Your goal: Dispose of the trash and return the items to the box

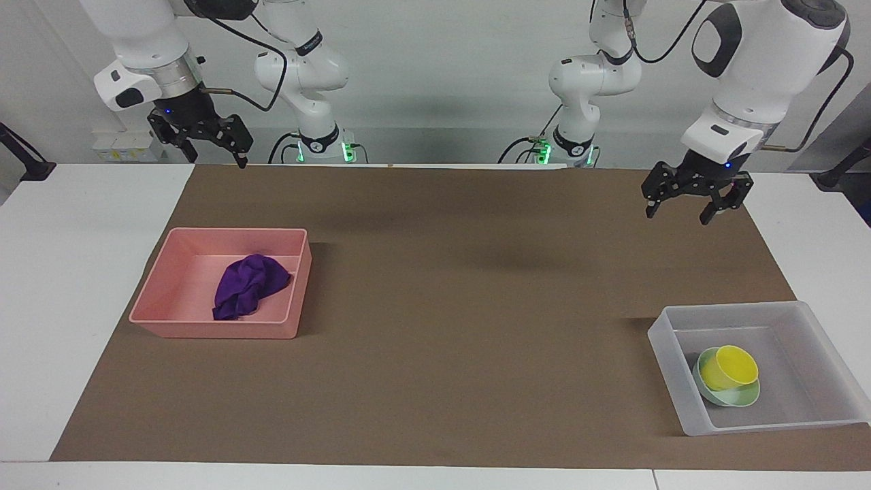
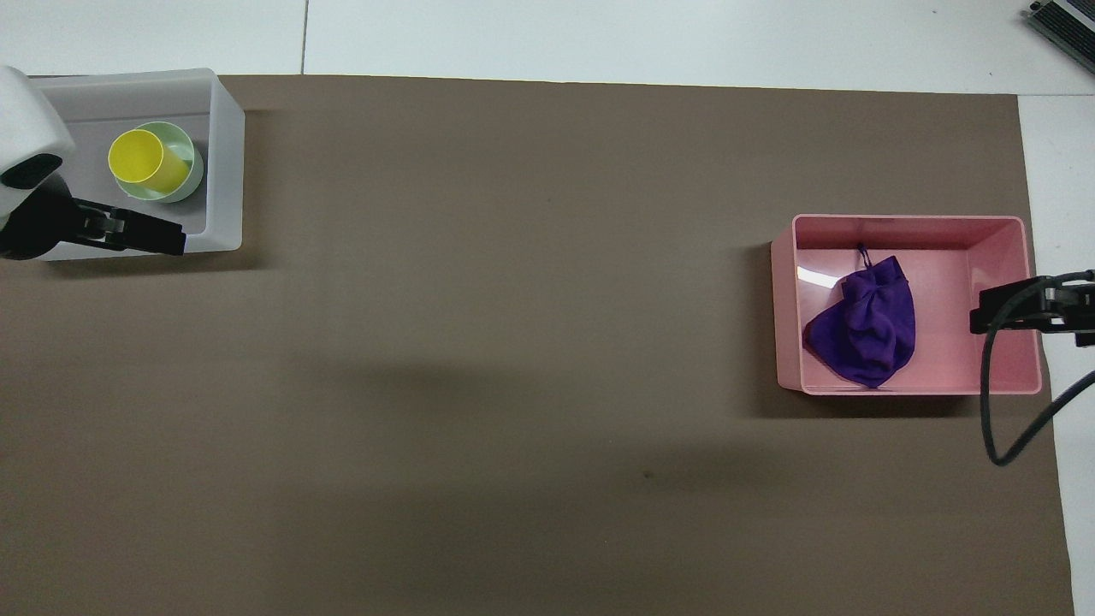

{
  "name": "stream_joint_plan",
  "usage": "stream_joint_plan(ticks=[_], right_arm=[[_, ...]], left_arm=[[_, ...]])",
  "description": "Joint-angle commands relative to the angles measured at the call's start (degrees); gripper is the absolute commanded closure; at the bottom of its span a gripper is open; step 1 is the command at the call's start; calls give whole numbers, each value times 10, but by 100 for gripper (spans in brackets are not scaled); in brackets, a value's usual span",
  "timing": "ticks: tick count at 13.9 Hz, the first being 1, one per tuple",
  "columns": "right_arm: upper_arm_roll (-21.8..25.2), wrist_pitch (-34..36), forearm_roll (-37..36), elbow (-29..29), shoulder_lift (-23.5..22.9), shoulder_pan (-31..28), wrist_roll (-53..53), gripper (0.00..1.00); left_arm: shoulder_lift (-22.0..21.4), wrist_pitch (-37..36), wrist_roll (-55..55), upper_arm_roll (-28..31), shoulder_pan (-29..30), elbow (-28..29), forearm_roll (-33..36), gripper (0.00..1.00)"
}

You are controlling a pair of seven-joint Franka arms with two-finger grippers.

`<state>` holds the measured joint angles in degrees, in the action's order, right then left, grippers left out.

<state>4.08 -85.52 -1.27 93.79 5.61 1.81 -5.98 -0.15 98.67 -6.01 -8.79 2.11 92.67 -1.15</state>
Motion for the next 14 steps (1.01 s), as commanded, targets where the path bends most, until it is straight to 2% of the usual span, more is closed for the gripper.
stream_joint_plan(ticks=[1,3,7,9,14], right_arm=[[-3,8,3,9,11,-7,5,0],[-3,9,3,8,11,-7,7,0],[-3,4,3,8,11,-3,5,0],[-3,4,3,8,11,-3,4,0],[-3,4,3,9,11,-6,5,0]], left_arm=[[-13,-16,9,17,-28,13,5,0],[-12,-45,8,129,-118,-2,3,0],[-12,-65,7,127,-105,-10,2,0],[-11,-69,7,94,-74,-14,2,0],[-8,-73,8,76,-55,-15,2,0]])
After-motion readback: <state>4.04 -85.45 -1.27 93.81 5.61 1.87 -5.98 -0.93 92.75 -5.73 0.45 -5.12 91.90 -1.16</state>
